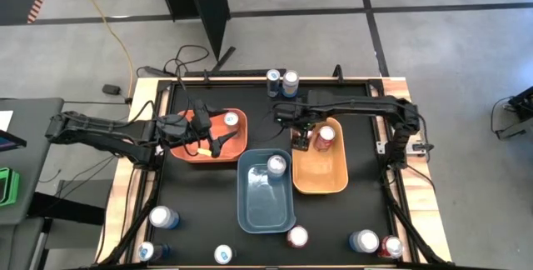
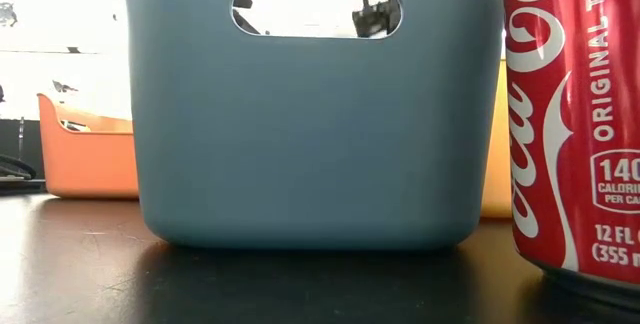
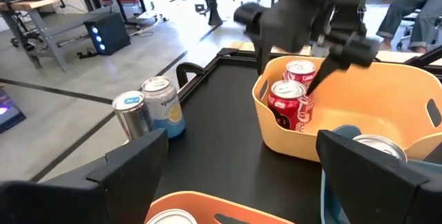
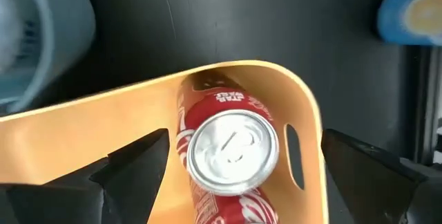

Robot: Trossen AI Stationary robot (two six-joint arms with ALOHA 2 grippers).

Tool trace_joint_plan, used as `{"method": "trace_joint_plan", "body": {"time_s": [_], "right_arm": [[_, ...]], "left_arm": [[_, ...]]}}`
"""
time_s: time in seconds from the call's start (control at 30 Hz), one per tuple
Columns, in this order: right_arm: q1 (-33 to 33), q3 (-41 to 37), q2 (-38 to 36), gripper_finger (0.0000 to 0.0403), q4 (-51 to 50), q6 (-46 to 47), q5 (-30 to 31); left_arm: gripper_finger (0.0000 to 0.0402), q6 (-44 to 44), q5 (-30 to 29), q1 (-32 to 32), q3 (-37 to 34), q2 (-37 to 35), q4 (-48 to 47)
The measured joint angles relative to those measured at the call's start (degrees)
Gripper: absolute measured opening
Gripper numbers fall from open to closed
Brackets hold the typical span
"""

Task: Sort soda cans
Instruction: Put the bottom right blue-white soda can into the blue bin

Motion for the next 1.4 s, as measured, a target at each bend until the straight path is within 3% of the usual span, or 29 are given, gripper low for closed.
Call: {"method": "trace_joint_plan", "body": {"time_s": [0.33, 0.67, 0.87, 1.03, 1.4], "right_arm": [[7.05, -0.14, -11.53, 0.0395, -0.26, 9.10, 0.47], [29.91, -5.32, -20.15, 0.0379, 0.06, 27.59, 5.30], [45.74, -6.90, -18.97, 0.0376, -0.58, 42.87, 9.02], [55.19, -6.90, -16.04, 0.0376, -1.91, 54.05, 9.47], [64.82, -6.88, -13.51, 0.0376, -3.48, 73.51, -2.08]], "left_arm": [[0.0366, -0.04, 0.00, 0.00, 0.00, 0.00, -0.13], [0.0366, -1.32, 8.26, 0.00, 0.00, 0.00, 0.04], [0.0366, -2.08, 9.15, -1.74, 0.00, 1.40, 1.76], [0.0366, -1.99, 9.14, -3.28, 0.00, 4.30, 7.40], [0.0366, -1.14, 9.08, -3.48, 3.50, 11.99, 9.06]]}}
